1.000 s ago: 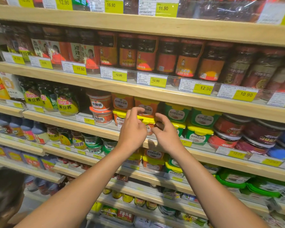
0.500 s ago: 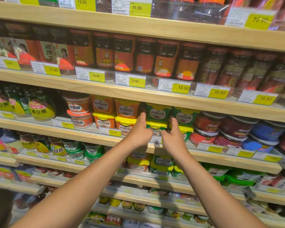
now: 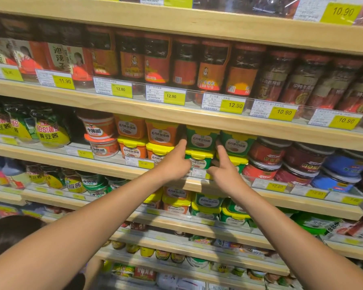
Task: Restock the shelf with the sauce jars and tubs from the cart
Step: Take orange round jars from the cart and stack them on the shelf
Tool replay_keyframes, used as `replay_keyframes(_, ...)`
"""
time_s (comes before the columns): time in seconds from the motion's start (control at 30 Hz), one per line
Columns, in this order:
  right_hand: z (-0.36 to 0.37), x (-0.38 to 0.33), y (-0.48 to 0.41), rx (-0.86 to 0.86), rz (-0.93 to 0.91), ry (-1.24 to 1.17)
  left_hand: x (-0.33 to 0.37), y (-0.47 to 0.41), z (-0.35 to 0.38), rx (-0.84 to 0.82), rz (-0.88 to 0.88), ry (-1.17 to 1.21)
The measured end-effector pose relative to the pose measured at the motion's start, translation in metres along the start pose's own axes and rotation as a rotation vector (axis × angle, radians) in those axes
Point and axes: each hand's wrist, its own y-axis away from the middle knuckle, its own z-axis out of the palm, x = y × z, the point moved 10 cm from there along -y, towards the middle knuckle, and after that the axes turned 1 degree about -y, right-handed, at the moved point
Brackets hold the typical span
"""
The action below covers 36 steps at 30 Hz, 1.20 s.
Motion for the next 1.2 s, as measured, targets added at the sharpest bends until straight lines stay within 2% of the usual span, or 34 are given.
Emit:
replay_keyframes(0.13, -0.002, -0.001, -0.002, -0.014, -0.005, -0.031, -0.002, 0.001, -0.003, -0.030, -0.008, 0.050)
replay_keyframes(0.47, 0.009, -0.006, -0.006, -0.045, -0.057, -0.029, 0.009, 0.020, -0.015, 0.018, -0.001, 0.070)
replay_keyframes(0.57, 0.002, -0.004, -0.001, -0.059, -0.091, -0.019, 0.012, 0.035, -0.024, 0.129, 0.029, 0.048)
replay_keyframes(0.67, -0.022, -0.001, 0.010, 0.028, -0.171, -0.013, 0.022, 0.048, -0.027, 0.245, 0.154, 0.067)
replay_keyframes(0.77, -0.057, 0.003, 0.024, 0.203, -0.242, 0.077, 0.037, 0.044, -0.001, 0.142, 0.239, 0.133)
replay_keyframes(0.9, -0.089, 0.019, 0.031, 0.368, -0.180, 0.162, 0.051, 0.023, 0.046, -0.051, 0.175, 0.181)
replay_keyframes(1.03, -0.092, 0.029, 0.019, 0.297, -0.081, 0.311, 0.055, 0.005, 0.068, -0.082, 0.061, 0.121)
replay_keyframes(1.2, -0.085, 0.034, 0.009, 0.175, -0.030, 0.232, 0.056, -0.004, 0.075, -0.074, 0.001, 0.149)
